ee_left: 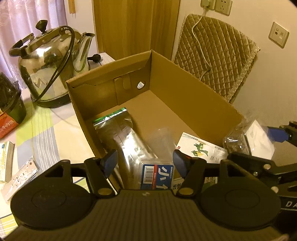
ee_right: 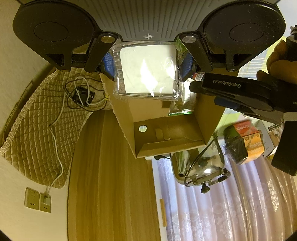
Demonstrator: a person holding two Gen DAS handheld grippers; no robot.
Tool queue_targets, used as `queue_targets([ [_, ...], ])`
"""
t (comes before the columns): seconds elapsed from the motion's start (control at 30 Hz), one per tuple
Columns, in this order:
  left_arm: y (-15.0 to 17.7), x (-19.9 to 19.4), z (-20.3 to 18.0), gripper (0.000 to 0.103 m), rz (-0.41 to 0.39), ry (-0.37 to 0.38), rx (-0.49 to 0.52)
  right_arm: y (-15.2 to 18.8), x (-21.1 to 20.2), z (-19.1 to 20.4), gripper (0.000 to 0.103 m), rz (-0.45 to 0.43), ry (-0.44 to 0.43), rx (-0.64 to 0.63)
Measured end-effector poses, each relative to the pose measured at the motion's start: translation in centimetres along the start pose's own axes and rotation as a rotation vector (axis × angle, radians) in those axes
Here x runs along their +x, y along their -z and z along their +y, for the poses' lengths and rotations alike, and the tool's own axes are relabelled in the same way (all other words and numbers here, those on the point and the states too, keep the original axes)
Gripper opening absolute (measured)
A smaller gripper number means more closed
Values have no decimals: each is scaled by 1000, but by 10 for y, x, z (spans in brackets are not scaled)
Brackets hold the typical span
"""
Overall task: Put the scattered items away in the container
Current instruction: 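Open both tools to release the items inside the cardboard box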
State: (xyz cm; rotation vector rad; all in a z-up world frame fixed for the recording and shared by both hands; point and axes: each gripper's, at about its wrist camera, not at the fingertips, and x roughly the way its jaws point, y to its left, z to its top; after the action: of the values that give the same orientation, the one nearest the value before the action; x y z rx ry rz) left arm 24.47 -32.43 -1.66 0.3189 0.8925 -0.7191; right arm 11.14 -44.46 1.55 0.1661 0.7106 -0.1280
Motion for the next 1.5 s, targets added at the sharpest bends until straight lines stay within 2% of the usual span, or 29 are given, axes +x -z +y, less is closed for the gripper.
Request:
queue_targets([
  [0.8,7,-29,14,63,-44,-7,-41,-14,14,11,72,-3,2,-32],
  [1.5,14,-40,24,65,-63,-17,-68,-24,31,15,73,24,-14,-63],
])
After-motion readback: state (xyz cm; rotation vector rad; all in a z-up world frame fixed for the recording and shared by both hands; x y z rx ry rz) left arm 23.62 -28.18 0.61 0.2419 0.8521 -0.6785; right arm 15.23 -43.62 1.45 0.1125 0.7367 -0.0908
